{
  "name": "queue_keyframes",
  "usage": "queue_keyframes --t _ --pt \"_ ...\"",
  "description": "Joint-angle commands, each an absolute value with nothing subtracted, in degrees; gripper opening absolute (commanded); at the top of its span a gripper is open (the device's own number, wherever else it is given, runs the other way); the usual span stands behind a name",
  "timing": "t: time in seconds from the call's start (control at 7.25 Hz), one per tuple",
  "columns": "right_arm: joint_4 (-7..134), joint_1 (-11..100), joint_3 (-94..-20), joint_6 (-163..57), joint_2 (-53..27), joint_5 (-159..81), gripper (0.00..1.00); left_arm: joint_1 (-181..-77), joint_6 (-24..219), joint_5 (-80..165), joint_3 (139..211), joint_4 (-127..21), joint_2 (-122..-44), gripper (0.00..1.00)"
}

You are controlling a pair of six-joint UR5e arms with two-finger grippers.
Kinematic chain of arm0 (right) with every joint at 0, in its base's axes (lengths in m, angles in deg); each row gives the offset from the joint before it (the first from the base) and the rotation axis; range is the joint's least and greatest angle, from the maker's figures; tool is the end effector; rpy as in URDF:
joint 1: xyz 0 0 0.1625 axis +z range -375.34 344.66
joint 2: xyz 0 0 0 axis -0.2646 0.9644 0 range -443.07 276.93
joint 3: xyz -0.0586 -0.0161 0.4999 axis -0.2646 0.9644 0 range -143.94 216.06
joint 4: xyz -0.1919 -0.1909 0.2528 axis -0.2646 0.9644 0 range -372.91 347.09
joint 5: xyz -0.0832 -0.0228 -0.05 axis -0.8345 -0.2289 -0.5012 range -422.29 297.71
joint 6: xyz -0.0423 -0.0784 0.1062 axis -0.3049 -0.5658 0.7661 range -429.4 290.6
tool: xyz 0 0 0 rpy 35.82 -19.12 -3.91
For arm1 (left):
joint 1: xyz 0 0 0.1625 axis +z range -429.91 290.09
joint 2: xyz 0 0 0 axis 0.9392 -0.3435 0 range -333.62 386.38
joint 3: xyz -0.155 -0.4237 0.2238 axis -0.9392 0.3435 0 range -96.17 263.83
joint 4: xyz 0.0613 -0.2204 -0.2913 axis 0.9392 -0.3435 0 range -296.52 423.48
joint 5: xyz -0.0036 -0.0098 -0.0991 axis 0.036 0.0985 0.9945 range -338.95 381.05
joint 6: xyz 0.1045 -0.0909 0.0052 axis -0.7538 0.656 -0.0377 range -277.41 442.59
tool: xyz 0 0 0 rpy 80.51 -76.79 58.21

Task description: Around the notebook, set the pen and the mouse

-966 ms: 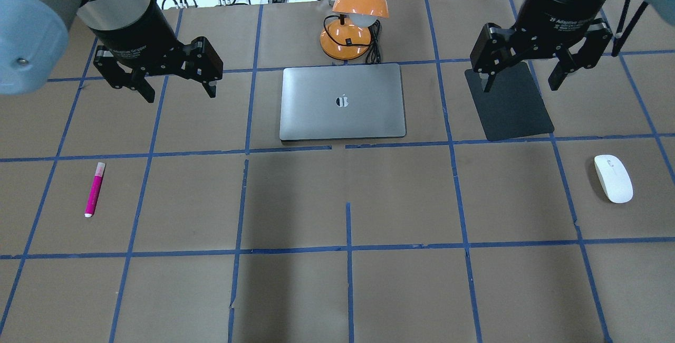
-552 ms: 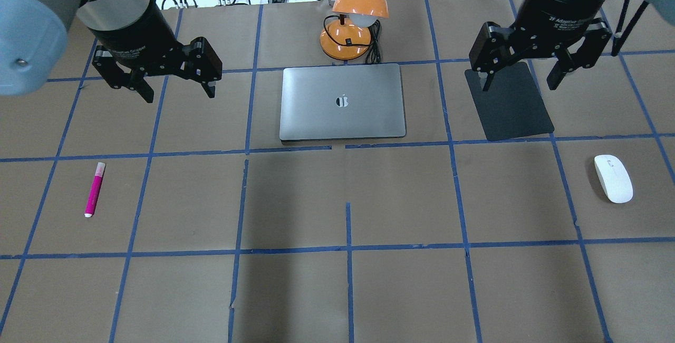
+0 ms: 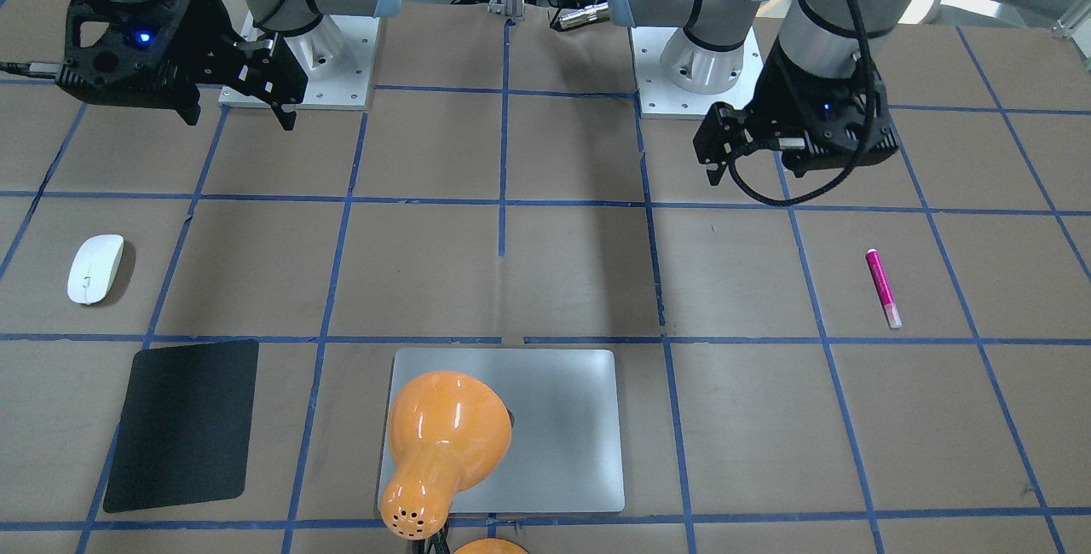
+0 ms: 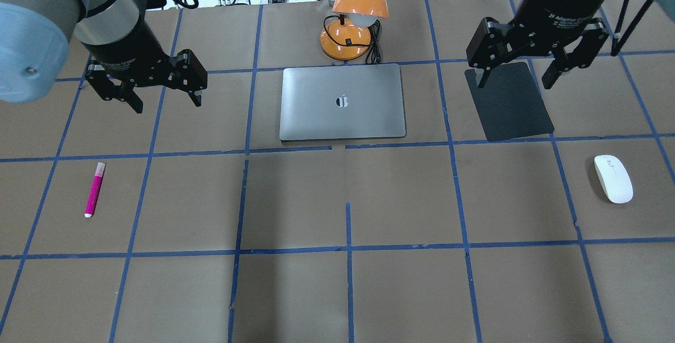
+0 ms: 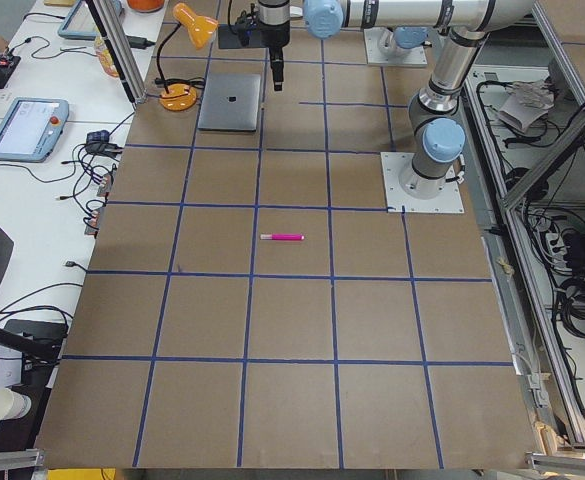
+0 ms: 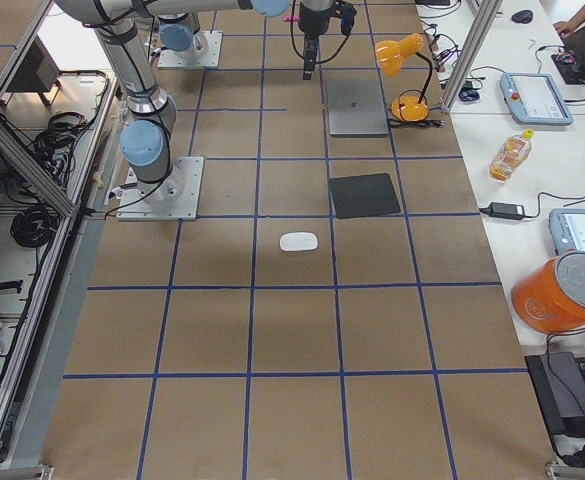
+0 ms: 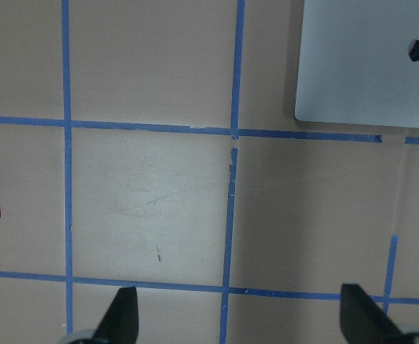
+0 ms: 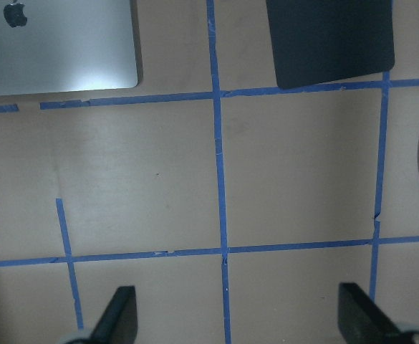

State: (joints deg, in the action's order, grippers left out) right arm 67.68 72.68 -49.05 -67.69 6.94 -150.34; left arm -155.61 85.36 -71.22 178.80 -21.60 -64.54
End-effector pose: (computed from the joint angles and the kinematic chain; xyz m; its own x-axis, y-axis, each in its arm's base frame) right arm 0.1231 -0.4372 0.5497 -0.9973 0.0669 -0.0316 0.0642 0.9948 0.0797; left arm -0.0937 -0.4575 0.4905 -0.9917 -0.1224 -0.0404 -0.1231 0.9923 0.0148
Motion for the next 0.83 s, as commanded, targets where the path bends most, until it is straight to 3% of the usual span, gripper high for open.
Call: queue_keyframes --t 0.0,0.41,0.69 --pt "69.34 63.74 -49.63 -70.09 5.53 -150.00 1.00 -147.38 72.83 -71.32 190.13 -5.68 -67.30 1.00" --pt "77.94 51.23 -49.81 -84.66 -0.95 -156.40 1.00 -130.60 49.02 -70.80 199.81 9.86 -73.70 1.00" --pt "86.35 45.07 -51.29 -94.57 -7.71 -156.34 1.00 -124.87 44.30 -70.89 202.75 21.87 -80.02 1.00"
